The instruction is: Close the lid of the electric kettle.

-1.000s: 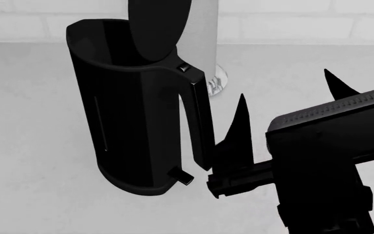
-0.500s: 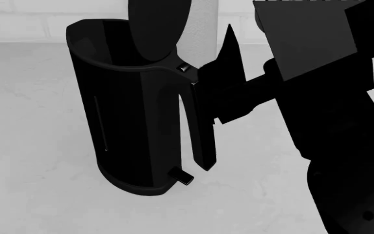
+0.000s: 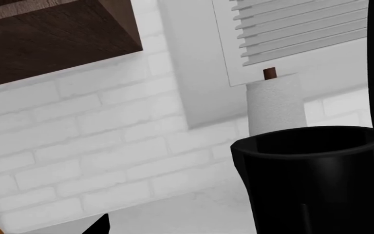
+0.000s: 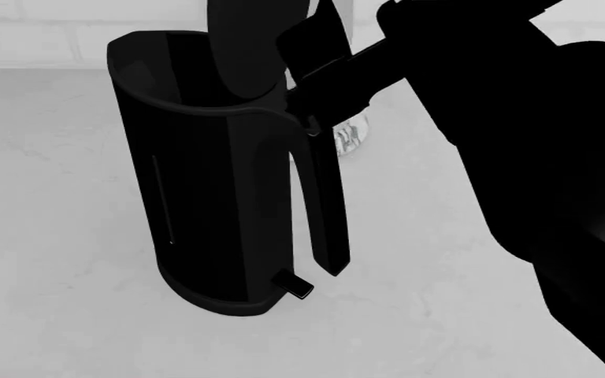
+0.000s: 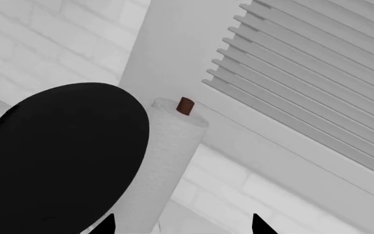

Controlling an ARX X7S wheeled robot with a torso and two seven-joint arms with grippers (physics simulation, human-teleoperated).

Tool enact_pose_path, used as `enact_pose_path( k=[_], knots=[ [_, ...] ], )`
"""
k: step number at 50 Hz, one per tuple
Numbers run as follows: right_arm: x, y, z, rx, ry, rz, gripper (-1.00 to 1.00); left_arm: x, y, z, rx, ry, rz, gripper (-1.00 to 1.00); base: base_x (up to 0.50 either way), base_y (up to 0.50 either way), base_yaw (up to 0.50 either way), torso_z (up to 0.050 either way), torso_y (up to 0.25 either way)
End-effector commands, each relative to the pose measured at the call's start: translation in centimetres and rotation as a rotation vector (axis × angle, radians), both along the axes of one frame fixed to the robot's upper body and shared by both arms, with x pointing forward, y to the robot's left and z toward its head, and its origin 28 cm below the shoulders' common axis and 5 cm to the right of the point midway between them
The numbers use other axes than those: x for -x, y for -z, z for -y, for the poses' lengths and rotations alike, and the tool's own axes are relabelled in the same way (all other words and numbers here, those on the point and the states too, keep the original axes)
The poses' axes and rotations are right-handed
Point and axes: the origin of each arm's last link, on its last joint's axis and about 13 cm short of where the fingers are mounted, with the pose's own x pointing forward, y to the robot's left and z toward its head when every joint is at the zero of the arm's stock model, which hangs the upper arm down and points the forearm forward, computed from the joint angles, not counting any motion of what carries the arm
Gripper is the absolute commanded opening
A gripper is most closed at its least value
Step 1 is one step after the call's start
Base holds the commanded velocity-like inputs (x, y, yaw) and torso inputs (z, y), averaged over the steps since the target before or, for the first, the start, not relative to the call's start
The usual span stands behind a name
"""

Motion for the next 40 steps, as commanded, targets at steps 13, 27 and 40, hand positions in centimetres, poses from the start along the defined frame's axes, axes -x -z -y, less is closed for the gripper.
enact_pose_path(
  k=[13,27,40],
  knots=[
    [-2.3,-1.1,-1.4,0.015,-0.017,-0.118,1.0,0.2,0.0,-0.3,0.002,-0.009,-0.001,1.0,0.0,0.0,0.0,0.0,0.0],
    [-4.2,-1.0,-1.7,-0.017,-0.019,-0.16,1.0,0.6,0.0,-0.3,0.004,-0.006,0.011,1.0,0.0,0.0,0.0,0.0,0.0],
    [-6.1,-0.6,-1.7,-0.061,-0.012,-0.196,1.0,1.0,-0.2,-0.1,0.004,-0.001,0.023,1.0,0.0,0.0,0.0,0.0,0.0]
  ],
)
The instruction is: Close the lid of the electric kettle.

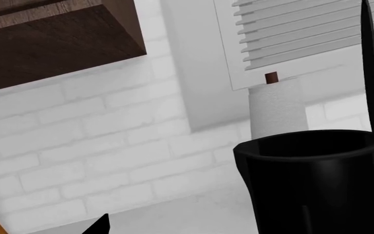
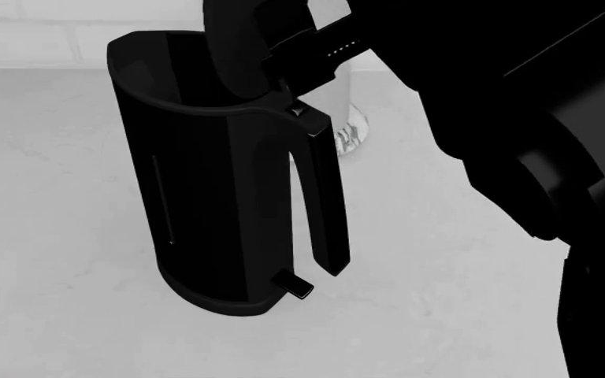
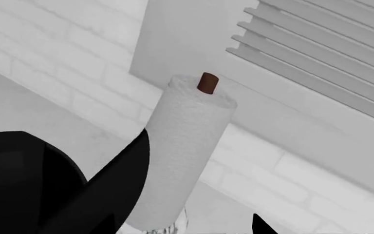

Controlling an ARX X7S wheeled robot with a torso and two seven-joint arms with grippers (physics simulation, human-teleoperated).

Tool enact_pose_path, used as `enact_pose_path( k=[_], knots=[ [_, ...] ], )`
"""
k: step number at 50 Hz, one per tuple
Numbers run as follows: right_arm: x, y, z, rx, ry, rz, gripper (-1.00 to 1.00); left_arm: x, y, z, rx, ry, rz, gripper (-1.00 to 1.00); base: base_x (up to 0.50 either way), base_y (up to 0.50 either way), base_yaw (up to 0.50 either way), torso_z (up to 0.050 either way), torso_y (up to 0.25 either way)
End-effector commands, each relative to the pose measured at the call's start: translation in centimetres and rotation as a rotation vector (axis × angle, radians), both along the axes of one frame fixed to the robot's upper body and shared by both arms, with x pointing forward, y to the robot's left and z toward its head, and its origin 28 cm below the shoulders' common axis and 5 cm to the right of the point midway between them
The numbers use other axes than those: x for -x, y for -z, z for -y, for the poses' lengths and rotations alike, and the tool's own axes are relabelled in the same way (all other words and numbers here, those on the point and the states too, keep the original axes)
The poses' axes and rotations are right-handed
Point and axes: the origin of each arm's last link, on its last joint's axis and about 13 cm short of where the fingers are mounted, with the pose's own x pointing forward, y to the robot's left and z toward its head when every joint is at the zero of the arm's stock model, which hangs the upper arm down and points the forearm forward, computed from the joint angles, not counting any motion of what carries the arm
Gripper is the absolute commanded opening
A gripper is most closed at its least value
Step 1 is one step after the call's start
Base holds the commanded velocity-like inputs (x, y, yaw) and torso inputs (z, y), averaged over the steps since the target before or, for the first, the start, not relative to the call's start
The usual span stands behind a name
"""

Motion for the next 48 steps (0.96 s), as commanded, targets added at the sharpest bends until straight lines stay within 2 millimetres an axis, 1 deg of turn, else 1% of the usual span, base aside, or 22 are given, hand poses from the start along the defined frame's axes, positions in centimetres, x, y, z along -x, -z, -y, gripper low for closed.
enact_pose_path(
  k=[1,6,14,18,21,26,29,36,43,48],
  knots=[
    [-1.6,0.2,-0.2,-0.025,0.009,-0.029,1.0,0.4,-0.1,0.1,0.0,0.006,0.008,1.0,0.0,0.0,0.0,0.0,0.0],
    [-2.7,0.6,-0.6,-0.039,0.003,-0.052,1.0,0.8,-0.3,0.0,0.001,0.005,0.02,1.0,0.0,0.0,0.0,0.0,0.0],
    [-3.8,0.9,-1.1,-0.051,-0.012,-0.077,1.0,0.9,-0.4,-0.1,0.004,0.0,0.026,1.0,0.0,0.0,0.0,0.0,0.0],
    [-4.3,1.6,-1.5,-0.068,-0.025,-0.1,1.0,0.9,-0.5,-0.2,0.005,-0.009,0.03,1.0,0.0,0.0,0.0,0.0,0.0],
    [-5.2,2.4,-1.7,-0.081,-0.03,-0.124,1.0,1.0,-0.5,-0.3,0.007,-0.012,0.031,1.0,0.0,0.0,0.0,0.0,0.0],
    [-6.2,3.1,-2.3,-0.087,-0.035,-0.141,1.0,0.9,-0.3,-0.5,0.009,-0.018,0.025,1.0,0.0,0.0,0.0,0.0,0.0],
    [-5.5,2.2,-2.0,-0.094,-0.034,-0.107,1.0,0.8,-0.1,-0.6,0.01,-0.019,0.019,1.0,0.0,0.0,0.0,0.0,0.003],
    [-3.7,1.5,-1.4,-0.098,-0.025,-0.061,1.0,0.9,0.0,-0.4,0.012,-0.011,0.016,1.0,0.0,0.0,0.0,0.0,0.0],
    [0.4,0.8,-0.8,-0.092,-0.037,0.031,1.0,0.8,0.0,-0.3,0.011,-0.005,0.01,1.0,0.0,0.0,0.0,0.0,0.0],
    [2.0,1.2,-0.4,-0.1,-0.044,0.061,1.0,0.8,0.0,-0.2,0.009,-0.002,0.009,1.0,0.0,0.0,0.0,0.0,0.0]
  ],
)
